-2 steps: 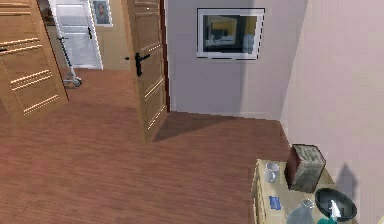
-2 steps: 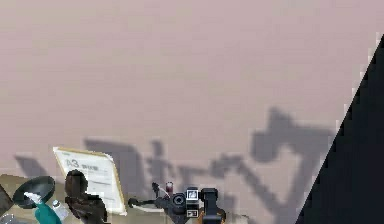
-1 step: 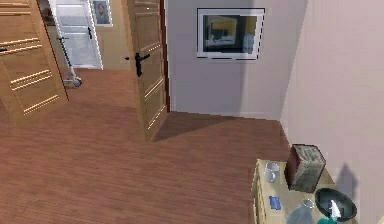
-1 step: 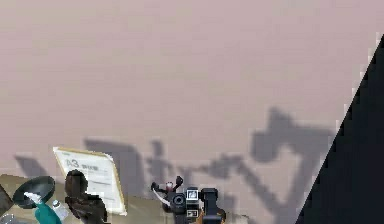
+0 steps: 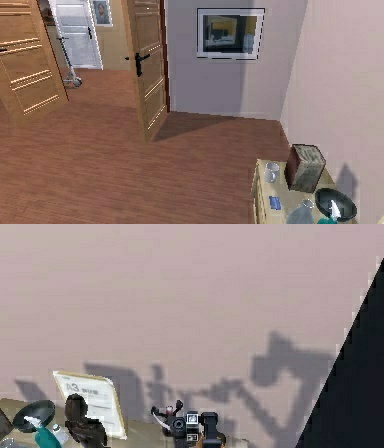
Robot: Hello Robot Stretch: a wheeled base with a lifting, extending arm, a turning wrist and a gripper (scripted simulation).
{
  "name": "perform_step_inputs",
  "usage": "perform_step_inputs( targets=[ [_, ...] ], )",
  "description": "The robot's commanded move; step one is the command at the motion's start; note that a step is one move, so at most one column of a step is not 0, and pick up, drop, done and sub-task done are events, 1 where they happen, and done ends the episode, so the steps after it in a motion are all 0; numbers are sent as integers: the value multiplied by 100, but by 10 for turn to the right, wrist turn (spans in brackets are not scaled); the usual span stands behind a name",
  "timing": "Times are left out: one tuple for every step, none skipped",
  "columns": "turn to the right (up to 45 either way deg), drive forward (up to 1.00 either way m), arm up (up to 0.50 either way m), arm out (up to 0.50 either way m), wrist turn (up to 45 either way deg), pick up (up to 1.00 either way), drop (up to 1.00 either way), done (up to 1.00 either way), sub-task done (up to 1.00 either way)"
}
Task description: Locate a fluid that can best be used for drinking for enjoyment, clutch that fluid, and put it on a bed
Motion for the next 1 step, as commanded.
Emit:
perform_step_inputs(
  targets=[
    [0, 0, 10, 0, 0, 0, 0, 0, 0]
  ],
)
